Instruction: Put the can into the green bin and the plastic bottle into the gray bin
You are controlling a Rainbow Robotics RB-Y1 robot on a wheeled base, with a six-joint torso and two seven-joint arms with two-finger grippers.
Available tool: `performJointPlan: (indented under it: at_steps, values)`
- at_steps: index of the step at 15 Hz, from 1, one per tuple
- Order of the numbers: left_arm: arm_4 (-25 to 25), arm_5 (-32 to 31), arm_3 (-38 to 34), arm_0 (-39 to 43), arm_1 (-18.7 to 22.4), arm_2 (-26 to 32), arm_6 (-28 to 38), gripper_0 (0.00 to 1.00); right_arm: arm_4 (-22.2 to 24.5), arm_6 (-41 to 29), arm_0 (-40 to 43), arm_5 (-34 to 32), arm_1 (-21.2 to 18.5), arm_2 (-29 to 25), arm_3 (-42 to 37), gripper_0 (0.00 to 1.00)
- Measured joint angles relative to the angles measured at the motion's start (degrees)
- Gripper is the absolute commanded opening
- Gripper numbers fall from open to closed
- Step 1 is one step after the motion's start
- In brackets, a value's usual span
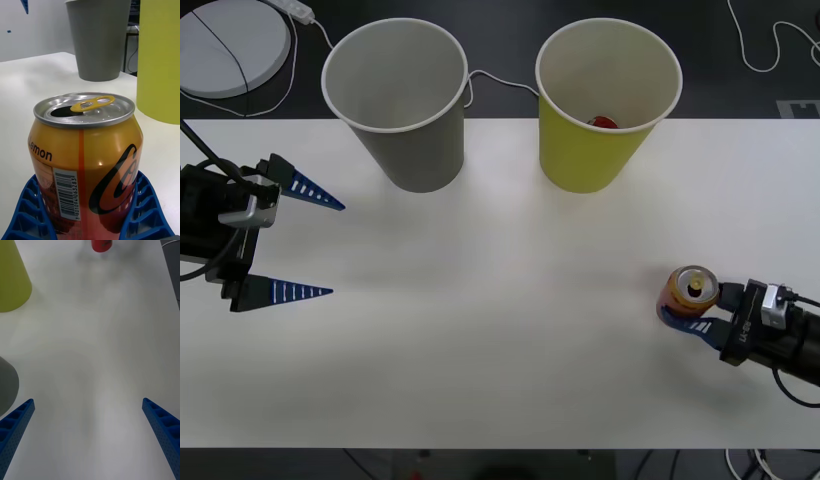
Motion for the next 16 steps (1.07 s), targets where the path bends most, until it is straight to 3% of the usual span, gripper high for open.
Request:
performJointPlan:
  at_steps: [5, 10, 16]
  values:
    - [0.0, 0.0, 0.0, 0.0, 0.0, 0.0, 0.0, 1.0, 15.2, -14.32, 5.27, 0.02, -3.6, -11.27, -15.9, 0.0]
    - [0.0, 0.0, 0.0, 0.0, 0.0, 0.0, 0.0, 1.0, 32.75, -35.2, 11.44, -0.81, -4.09, -25.06, -37.62, 0.0]
    - [0.0, 0.0, 0.0, 0.0, 0.0, 0.0, 0.0, 1.0, 43.05, -57.01, 11.73, -6.5, -5.09, -32.05, -52.76, 0.0]
